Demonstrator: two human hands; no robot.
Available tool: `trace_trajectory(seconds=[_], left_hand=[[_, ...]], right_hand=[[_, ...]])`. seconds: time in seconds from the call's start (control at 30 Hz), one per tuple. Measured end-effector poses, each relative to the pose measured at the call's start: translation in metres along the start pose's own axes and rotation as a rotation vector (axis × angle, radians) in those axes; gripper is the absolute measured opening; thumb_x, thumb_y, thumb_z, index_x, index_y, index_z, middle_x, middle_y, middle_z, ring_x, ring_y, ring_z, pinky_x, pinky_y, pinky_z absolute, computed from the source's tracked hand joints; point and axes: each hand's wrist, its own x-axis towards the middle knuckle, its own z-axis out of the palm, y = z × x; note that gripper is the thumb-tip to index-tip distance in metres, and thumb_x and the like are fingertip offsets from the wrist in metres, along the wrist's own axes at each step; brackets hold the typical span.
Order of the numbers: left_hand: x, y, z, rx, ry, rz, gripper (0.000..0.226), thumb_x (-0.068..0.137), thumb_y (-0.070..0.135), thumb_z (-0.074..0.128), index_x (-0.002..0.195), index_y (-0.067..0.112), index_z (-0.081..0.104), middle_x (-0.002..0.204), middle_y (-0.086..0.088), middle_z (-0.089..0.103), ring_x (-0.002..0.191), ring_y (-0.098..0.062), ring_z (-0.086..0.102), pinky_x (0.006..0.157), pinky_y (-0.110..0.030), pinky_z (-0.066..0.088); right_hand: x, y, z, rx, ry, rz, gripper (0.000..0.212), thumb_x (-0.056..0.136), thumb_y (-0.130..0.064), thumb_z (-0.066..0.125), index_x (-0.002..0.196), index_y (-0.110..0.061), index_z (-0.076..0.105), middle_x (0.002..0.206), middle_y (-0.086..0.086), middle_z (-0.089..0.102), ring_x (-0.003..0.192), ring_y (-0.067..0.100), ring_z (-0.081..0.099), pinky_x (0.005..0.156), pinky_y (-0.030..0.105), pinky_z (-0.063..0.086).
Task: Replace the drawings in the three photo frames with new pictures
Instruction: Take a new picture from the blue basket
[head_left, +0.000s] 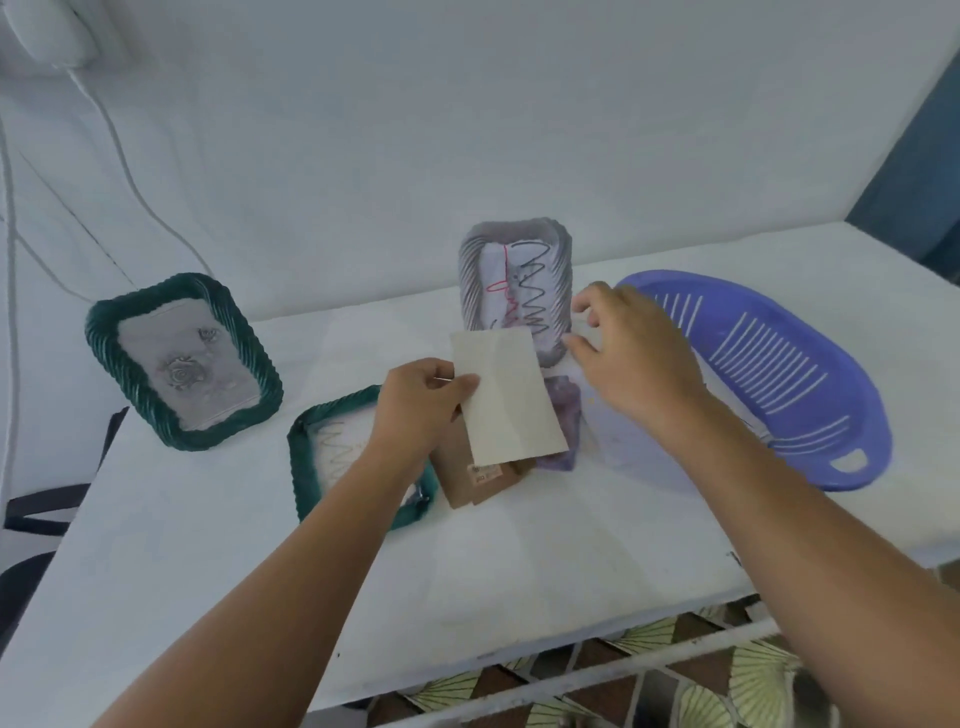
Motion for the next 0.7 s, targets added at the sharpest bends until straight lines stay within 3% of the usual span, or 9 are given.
trace_trajectory(seconds=[0.1,0.2,0.33,0.43,0.57,0.7], left_hand=[[0.005,0.006,0.024,0.086,-0.072,0.033,0.014,0.087,0.022,0.078,0.084,0.01,0.073,0.075,-0.006,0.076,0.066,-0.022,0.07,0.074,-0.036,0.059],[0.01,0.013,0.049,0.157,-0.108,0.051,0.016,0.085,0.022,0.079,0.078,0.009,0.073,0.069,-0.003,0.074,0.063,-0.022,0.068,0.071,-0.031,0.055],[0.02,0.015,0.081,0.209,-0.163,0.01,0.022,0.083,0.025,0.08,0.078,0.005,0.071,0.067,-0.008,0.07,0.062,-0.019,0.061,0.072,-0.032,0.056],[0.027,0.014,0.1,0.226,-0.187,-0.015,0.019,0.081,0.024,0.08,0.077,0.006,0.072,0.075,-0.015,0.074,0.065,-0.021,0.064,0.08,-0.048,0.061],[0.029,0.017,0.12,0.252,-0.18,-0.008,0.025,0.078,0.019,0.078,0.061,0.009,0.063,0.06,-0.013,0.066,0.061,-0.021,0.061,0.076,-0.048,0.062],[0.022,0.018,0.134,0.329,-0.171,0.014,0.031,0.081,0.019,0.074,0.057,0.015,0.055,0.061,-0.009,0.064,0.06,-0.022,0.061,0.069,-0.043,0.059]], right_hand=[[-0.003,0.024,-0.009,-0.085,-0.142,0.154,0.043,0.096,-0.04,0.064,0.13,-0.017,0.049,0.121,0.011,0.056,0.112,0.035,0.056,0.079,0.041,0.046],[-0.011,0.039,-0.012,-0.082,-0.258,0.221,0.045,0.099,-0.047,0.057,0.131,-0.018,0.046,0.117,0.008,0.064,0.108,0.033,0.06,0.078,0.04,0.046],[-0.013,0.043,-0.016,-0.015,-0.219,0.236,0.041,0.099,-0.048,0.056,0.129,-0.021,0.049,0.11,0.006,0.068,0.106,0.032,0.061,0.078,0.039,0.048],[-0.009,0.047,-0.025,0.051,-0.162,0.258,0.039,0.099,-0.046,0.057,0.127,-0.019,0.051,0.102,0.006,0.068,0.101,0.031,0.062,0.077,0.039,0.048],[-0.01,0.049,-0.027,0.122,-0.163,0.259,0.04,0.098,-0.045,0.059,0.127,-0.019,0.051,0.102,0.004,0.068,0.099,0.028,0.061,0.082,0.039,0.049],[-0.017,0.048,-0.018,0.15,-0.19,0.245,0.041,0.096,-0.048,0.061,0.124,-0.021,0.049,0.096,0.001,0.067,0.092,0.025,0.063,0.082,0.041,0.053]])
